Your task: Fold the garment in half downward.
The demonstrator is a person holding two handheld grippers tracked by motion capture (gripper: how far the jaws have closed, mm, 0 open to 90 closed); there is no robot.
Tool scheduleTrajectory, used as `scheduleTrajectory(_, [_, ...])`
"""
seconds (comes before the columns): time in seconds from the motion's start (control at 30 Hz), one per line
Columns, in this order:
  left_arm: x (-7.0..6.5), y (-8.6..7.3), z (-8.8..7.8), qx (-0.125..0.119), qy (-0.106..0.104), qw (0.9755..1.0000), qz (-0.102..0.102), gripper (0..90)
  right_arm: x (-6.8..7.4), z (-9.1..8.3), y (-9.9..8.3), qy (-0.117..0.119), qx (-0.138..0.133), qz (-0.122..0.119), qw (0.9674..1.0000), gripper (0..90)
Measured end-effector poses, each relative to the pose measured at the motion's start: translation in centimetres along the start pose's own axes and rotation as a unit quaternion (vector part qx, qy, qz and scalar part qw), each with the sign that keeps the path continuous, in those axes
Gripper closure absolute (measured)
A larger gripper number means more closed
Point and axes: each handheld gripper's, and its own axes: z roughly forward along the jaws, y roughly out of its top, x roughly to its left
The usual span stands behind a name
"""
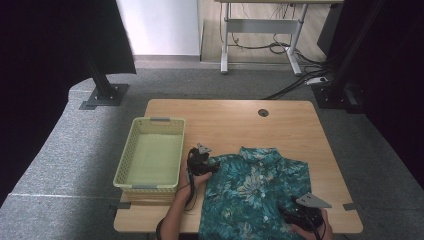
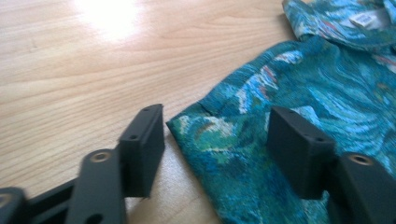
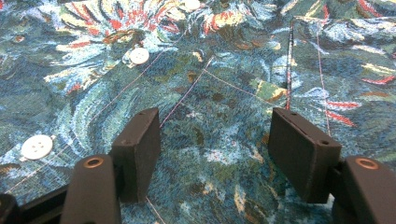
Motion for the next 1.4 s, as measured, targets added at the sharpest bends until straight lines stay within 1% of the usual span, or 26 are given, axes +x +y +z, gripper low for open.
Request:
scheduleTrajectory(0.1, [-0.3,-0.2,0.1,-0.011,0.004,0.9999,0.011,49.1,0.0,0.0,0.0,0.0,0.0,0.0,1.0,33.6])
scheduleTrajectory(0.13, [-0.3,-0.2,0.1,-0.012,0.0,0.9999,0.008,54.1,0.0,0.0,0.0,0.0,0.0,0.0,1.0,33.6])
scheduleTrajectory(0.17, [-0.3,-0.2,0.1,-0.012,-0.003,0.9999,0.004,56.6,0.0,0.0,0.0,-0.001,0.0,0.001,1.0,33.6])
scheduleTrajectory(0.2, [-0.4,-0.3,0.1,-0.012,-0.003,0.9999,0.006,59.6,0.0,0.0,0.0,-0.001,-0.001,0.001,1.0,33.5])
scheduleTrajectory(0.23, [-0.5,-0.3,0.1,-0.011,-0.004,0.9999,0.011,61.7,0.0,0.0,0.0,-0.001,-0.001,0.001,1.0,33.6])
scheduleTrajectory(0.3, [-0.7,-0.3,0.1,-0.01,0.003,0.9997,0.022,64.6,0.0,0.0,0.0,-0.001,0.0,0.0,1.0,33.5])
scheduleTrajectory(0.37, [-0.9,-0.3,0.1,-0.009,0.007,0.9995,0.031,65.6,0.0,0.0,0.1,-0.001,0.001,0.001,1.0,33.4])
scheduleTrajectory(0.47, [-1.0,-0.2,0.2,-0.01,0.007,0.9995,0.03,67.1,0.0,0.1,0.1,-0.001,0.003,0.0,1.0,33.3])
scheduleTrajectory(0.57, [-1.1,-0.1,0.3,-0.009,0.009,0.9993,0.035,68.9,0.0,0.1,0.2,-0.002,0.004,0.002,1.0,33.3])
scheduleTrajectory(0.67, [-1.1,0.0,0.5,-0.01,0.002,0.9994,0.034,75.8,0.0,0.1,0.2,-0.003,0.006,0.002,1.0,33.3])
scheduleTrajectory(0.73, [-1.1,0.0,0.5,-0.01,0.001,0.9994,0.035,78.4,0.0,0.1,0.3,-0.004,0.006,0.003,1.0,33.3])
scheduleTrajectory(0.83, [-1.3,0.0,0.6,-0.01,0.001,0.999,0.044,81.8,0.1,0.1,0.3,-0.007,0.007,0.005,0.9999,33.3])
scheduleTrajectory(1.0, [-1.1,0.1,0.6,-0.01,-0.005,0.9993,0.035,85.7,0.0,0.2,0.6,-0.01,0.017,0.0,0.9998,30.4])
scheduleTrajectory(1.1, [-1.1,0.1,0.6,-0.01,-0.004,0.9993,0.036,85.6,0.1,0.2,0.8,-0.012,0.023,0.0,0.9997,30.7])
scheduleTrajectory(1.17, [-1.0,0.1,0.6,-0.009,-0.009,0.9994,0.034,86.3,0.3,0.3,1.0,-0.017,0.025,-0.011,0.9995,31.5])
scheduleTrajectory(1.27, [-0.6,0.1,0.6,-0.009,-0.023,0.9995,0.018,86.9,0.4,0.3,1.6,-0.027,0.025,-0.036,0.9987,33.1])
scheduleTrajectory(1.33, [-0.5,0.1,0.6,-0.008,-0.025,0.9995,0.016,87.0,0.4,0.2,2.0,-0.022,0.025,-0.039,0.9987,33.5])
scheduleTrajectory(1.4, [-0.6,0.1,0.6,-0.008,-0.022,0.9995,0.02,87.0,0.2,0.2,2.4,-0.02,0.024,-0.041,0.9987,34.5])
